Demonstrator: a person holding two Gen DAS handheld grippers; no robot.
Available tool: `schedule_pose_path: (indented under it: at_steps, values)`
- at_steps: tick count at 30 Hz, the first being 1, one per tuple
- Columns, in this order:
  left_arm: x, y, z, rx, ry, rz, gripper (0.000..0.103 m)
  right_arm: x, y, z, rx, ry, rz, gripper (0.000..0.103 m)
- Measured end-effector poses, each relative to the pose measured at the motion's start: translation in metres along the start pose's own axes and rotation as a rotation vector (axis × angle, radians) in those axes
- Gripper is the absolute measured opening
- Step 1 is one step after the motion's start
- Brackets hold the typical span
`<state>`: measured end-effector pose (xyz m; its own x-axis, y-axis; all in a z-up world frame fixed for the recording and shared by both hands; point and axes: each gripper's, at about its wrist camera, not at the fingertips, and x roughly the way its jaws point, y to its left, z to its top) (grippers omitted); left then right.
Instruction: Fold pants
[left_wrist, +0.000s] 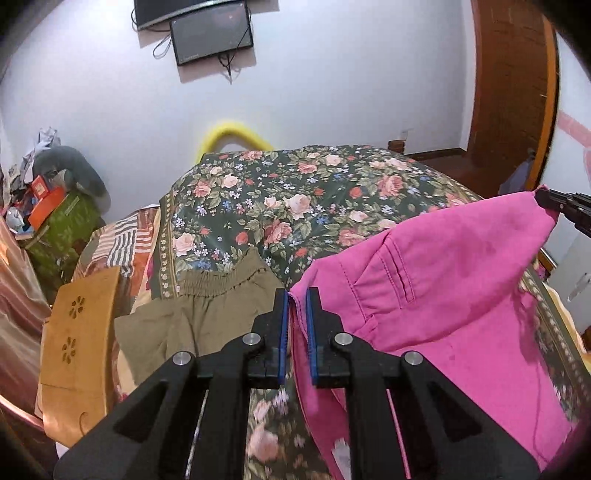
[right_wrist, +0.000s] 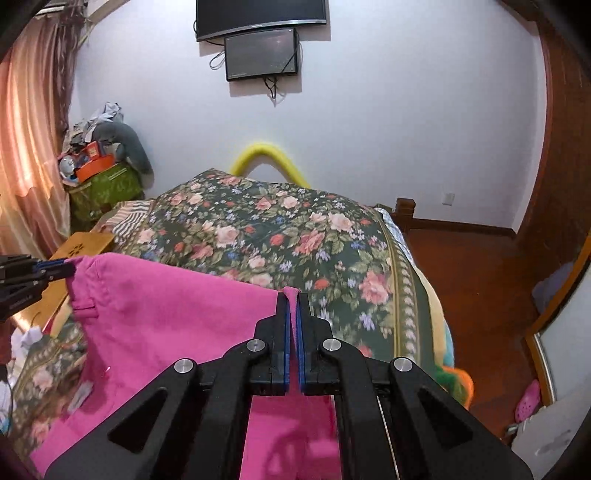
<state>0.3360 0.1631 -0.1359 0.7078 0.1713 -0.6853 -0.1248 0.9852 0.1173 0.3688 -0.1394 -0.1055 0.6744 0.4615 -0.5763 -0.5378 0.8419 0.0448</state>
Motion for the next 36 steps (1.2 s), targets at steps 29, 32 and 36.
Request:
schedule_pose_path:
  at_steps: [29,32,36]
  values:
    - [-0.078,-0.053,-0.196,0.094,0.197,-0.144,0.009,-0.080,0.037,-0.202,0.055,0.257,0.029,0.003]
    - [-0.090,-0.053,-0.197,0.111,0.180,-0.160,0.010,-0.087,0.036,-0.206,0.037,0.259,0.027,0.004]
    - [-0.106,-0.052,-0.189,0.137,0.152,-0.157,0.010,-0.104,0.037,-0.200,-0.006,0.255,-0.011,0.012]
